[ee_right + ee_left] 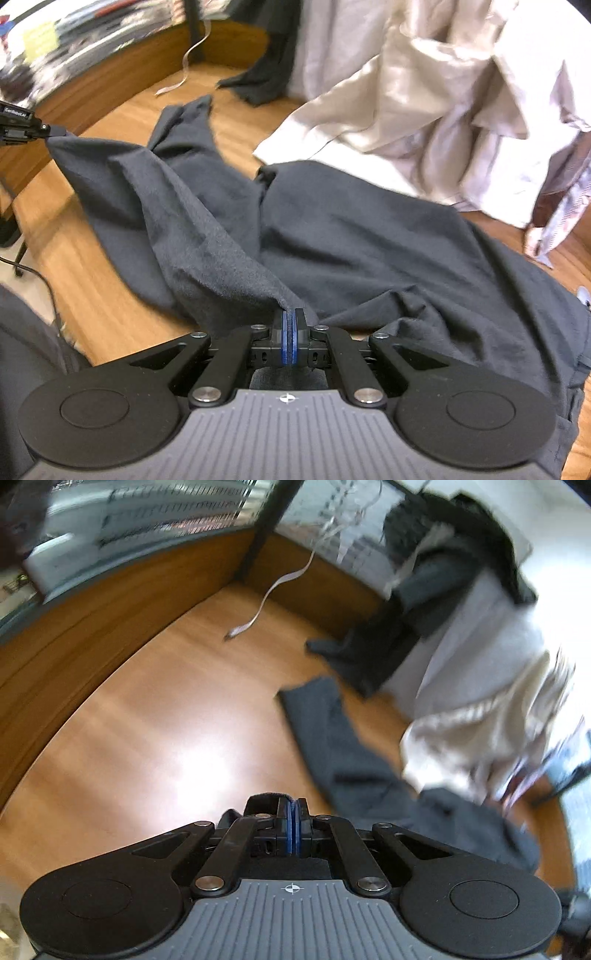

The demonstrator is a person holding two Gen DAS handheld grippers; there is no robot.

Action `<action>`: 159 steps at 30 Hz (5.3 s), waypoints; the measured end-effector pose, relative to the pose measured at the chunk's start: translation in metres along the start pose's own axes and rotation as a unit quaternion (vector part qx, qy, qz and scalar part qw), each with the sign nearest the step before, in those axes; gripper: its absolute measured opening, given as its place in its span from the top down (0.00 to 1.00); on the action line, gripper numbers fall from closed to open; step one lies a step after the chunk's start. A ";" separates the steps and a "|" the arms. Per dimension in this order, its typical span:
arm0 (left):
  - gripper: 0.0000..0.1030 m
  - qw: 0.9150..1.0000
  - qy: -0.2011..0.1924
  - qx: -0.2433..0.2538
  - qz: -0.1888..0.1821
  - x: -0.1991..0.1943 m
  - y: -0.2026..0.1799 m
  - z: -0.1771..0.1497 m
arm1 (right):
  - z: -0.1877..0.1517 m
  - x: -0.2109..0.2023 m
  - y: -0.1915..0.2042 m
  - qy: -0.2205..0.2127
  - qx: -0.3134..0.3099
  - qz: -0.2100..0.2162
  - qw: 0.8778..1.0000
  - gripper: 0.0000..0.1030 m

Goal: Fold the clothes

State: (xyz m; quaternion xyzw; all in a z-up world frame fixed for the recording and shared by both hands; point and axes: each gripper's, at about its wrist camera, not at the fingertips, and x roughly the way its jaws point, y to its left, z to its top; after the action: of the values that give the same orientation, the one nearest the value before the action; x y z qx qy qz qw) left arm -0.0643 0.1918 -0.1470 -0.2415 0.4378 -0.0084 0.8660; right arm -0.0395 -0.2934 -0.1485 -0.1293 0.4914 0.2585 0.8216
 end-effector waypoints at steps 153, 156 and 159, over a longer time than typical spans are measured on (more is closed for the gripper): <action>0.36 0.986 -0.042 0.001 0.164 0.054 -0.020 0.055 | 0.064 -0.017 0.003 -0.044 -0.005 0.012 0.999 0.70; 0.35 0.989 -0.037 0.014 0.146 0.076 -0.035 0.071 | 0.074 -0.009 -0.017 -0.044 -0.005 -0.004 0.999 0.70; 0.33 0.992 -0.019 0.032 0.125 0.104 -0.048 0.091 | 0.088 0.002 -0.033 -0.042 -0.016 -0.017 0.999 0.70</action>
State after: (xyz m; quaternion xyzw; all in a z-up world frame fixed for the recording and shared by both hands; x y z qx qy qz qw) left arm 0.0782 0.1629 -0.1593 -0.1576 0.4476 0.0902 0.8756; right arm 0.0447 -0.2792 -0.1090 -0.1400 0.4502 0.2572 0.8436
